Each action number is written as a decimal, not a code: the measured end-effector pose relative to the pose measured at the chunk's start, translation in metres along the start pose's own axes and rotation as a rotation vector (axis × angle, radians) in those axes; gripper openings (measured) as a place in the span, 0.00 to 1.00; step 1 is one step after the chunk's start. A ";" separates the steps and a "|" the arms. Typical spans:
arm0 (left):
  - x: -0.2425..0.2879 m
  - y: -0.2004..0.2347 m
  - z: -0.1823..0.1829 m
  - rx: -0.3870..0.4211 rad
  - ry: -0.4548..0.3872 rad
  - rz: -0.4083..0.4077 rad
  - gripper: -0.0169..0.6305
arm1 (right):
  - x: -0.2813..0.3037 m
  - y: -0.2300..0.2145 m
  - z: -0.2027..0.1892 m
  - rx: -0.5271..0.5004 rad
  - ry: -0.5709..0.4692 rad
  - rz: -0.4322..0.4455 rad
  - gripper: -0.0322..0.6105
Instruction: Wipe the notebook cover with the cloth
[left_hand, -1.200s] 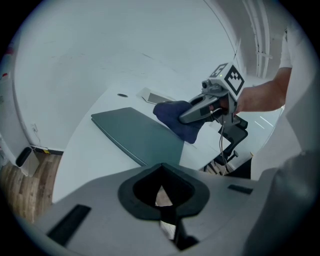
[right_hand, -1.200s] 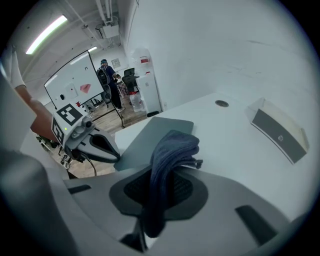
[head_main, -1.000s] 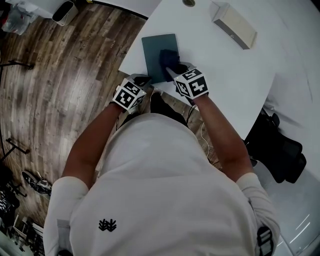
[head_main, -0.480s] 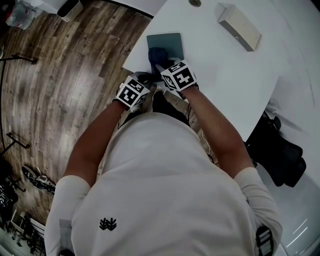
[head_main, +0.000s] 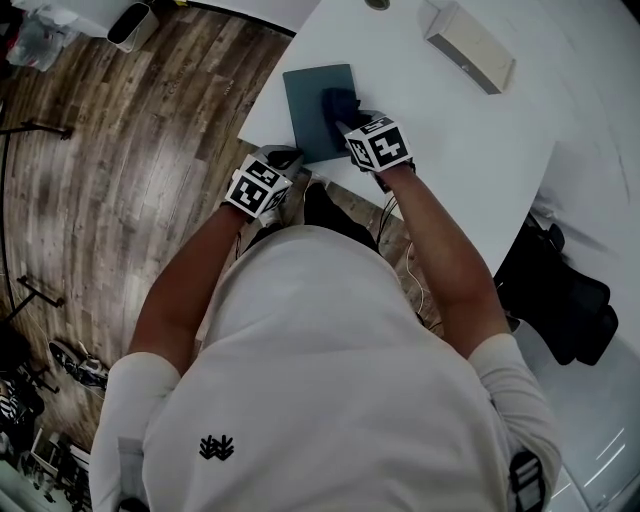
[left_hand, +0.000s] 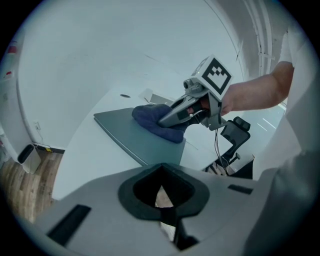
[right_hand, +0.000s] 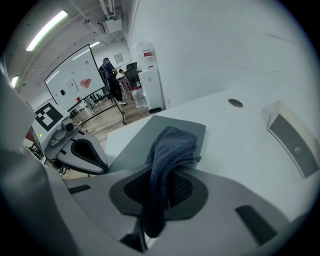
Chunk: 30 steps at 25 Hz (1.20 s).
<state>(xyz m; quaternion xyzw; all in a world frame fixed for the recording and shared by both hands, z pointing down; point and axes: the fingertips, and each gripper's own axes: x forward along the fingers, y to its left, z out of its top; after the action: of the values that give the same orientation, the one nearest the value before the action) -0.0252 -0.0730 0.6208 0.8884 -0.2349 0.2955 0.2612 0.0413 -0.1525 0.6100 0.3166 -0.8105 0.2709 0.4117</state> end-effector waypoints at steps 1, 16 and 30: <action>0.000 0.000 0.000 -0.002 -0.001 0.000 0.04 | -0.002 -0.005 -0.001 0.003 0.003 -0.008 0.12; 0.002 0.000 -0.001 -0.010 0.006 0.003 0.04 | -0.018 -0.022 0.014 0.024 -0.012 -0.026 0.12; 0.004 0.000 0.001 -0.017 0.011 0.011 0.04 | 0.037 0.051 0.060 -0.053 0.007 0.116 0.12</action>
<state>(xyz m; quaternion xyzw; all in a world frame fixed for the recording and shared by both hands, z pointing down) -0.0219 -0.0752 0.6229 0.8832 -0.2410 0.2996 0.2685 -0.0429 -0.1724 0.6009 0.2574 -0.8329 0.2739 0.4062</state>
